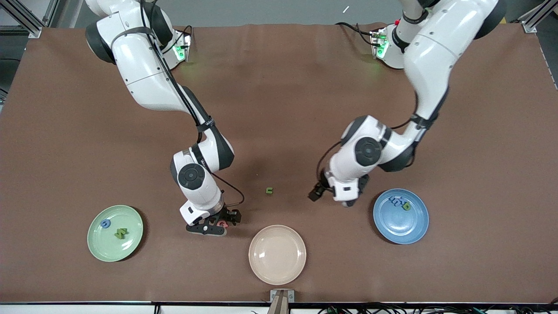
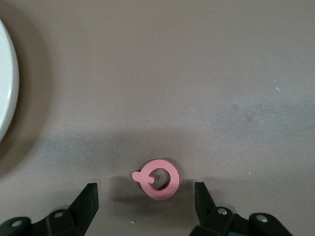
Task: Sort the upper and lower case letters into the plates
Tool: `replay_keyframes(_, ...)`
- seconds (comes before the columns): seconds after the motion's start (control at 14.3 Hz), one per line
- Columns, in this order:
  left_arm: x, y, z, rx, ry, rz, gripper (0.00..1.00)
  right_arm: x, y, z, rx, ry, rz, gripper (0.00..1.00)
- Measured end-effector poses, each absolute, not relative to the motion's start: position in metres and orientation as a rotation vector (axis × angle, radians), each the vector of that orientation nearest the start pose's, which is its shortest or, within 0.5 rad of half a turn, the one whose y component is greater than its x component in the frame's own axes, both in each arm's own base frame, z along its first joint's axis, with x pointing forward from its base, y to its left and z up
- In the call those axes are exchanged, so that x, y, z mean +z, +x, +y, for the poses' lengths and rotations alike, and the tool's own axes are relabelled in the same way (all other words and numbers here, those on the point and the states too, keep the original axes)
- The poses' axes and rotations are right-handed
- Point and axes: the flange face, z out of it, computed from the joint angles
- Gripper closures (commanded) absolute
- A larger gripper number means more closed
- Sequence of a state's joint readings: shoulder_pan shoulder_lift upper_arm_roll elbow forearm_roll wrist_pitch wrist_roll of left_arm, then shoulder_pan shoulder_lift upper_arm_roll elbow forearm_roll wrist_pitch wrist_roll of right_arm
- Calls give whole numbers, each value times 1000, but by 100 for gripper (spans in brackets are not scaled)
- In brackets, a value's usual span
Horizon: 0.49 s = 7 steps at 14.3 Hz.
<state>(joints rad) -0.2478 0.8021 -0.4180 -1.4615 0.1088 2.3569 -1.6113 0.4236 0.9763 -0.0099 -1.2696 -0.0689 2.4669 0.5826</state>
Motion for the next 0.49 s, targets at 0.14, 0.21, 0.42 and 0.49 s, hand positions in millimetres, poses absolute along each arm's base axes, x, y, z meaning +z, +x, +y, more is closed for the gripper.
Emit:
replay_keyframes(0.14, 240, 615, -437, 201, -2892, -1745, 12, 179, 705, 311, -375, -3049, 168, 18)
replay_keyframes(0.21, 234, 615, -446, 213, -2882, -1767, 13, 179, 705, 310, -390, -3045, 167, 21)
replay_keyframes(0.42, 217, 613, -466, 254, -2854, -1822, 14, 176, 706, 308, -400, -3046, 166, 28)
replay_keyframes(0.49, 213, 609, -477, 257, -2854, -1833, 14, 176, 706, 308, -401, -3048, 164, 32)
